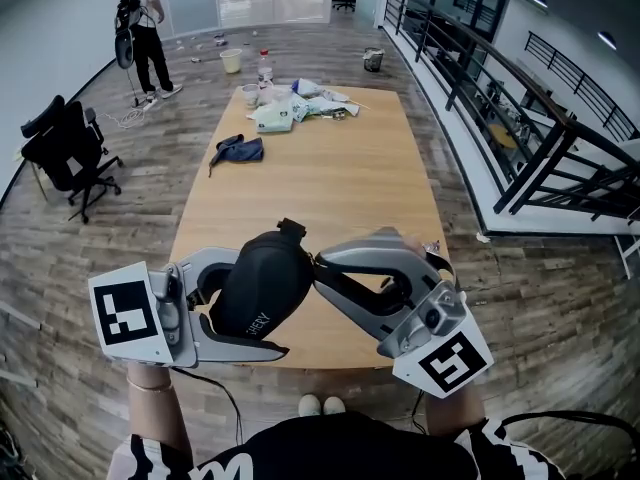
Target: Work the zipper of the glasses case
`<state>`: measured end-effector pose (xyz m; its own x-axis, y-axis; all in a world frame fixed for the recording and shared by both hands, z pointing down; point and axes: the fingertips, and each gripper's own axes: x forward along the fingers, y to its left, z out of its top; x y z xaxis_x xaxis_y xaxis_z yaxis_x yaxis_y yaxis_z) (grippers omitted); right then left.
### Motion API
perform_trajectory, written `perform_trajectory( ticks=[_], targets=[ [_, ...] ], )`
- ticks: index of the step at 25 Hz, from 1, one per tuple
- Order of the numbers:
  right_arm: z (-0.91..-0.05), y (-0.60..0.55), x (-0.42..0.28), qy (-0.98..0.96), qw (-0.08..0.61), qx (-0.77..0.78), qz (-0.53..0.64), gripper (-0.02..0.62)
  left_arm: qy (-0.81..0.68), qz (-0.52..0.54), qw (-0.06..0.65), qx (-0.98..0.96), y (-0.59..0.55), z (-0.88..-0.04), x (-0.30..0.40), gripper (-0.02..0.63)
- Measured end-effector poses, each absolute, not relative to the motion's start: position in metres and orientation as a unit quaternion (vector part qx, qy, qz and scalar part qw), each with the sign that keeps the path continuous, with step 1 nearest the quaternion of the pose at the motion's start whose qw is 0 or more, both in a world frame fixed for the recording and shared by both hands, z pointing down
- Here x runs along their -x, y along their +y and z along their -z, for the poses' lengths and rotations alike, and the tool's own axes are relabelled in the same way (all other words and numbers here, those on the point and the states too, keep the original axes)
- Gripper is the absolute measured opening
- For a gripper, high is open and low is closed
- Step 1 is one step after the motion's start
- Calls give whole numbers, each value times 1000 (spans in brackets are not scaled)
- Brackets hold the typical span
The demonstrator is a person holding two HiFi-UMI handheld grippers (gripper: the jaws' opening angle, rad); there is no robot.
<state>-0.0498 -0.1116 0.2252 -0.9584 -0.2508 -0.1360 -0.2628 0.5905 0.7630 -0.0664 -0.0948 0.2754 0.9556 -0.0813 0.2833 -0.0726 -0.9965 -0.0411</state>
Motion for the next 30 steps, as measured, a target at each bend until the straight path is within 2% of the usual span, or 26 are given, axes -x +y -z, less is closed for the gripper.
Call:
perform_trajectory(
  ticks=[9, 19, 25, 30],
  targets=[
    [-216, -112, 44, 886, 32, 160, -434, 31, 34, 152, 9, 988, -95, -282, 65, 353],
    [-215, -109, 43, 874, 10, 151, -463, 10, 22, 164, 6, 986, -91, -286, 61, 359],
    [-204, -103, 40, 880, 41, 138, -452, 8, 1, 114, -19, 993, -88, -278, 48, 374],
    [-210, -95, 48, 881, 33, 115, -457, 8, -16, 13, -29, 999, -96, -253, 40, 374]
  ],
)
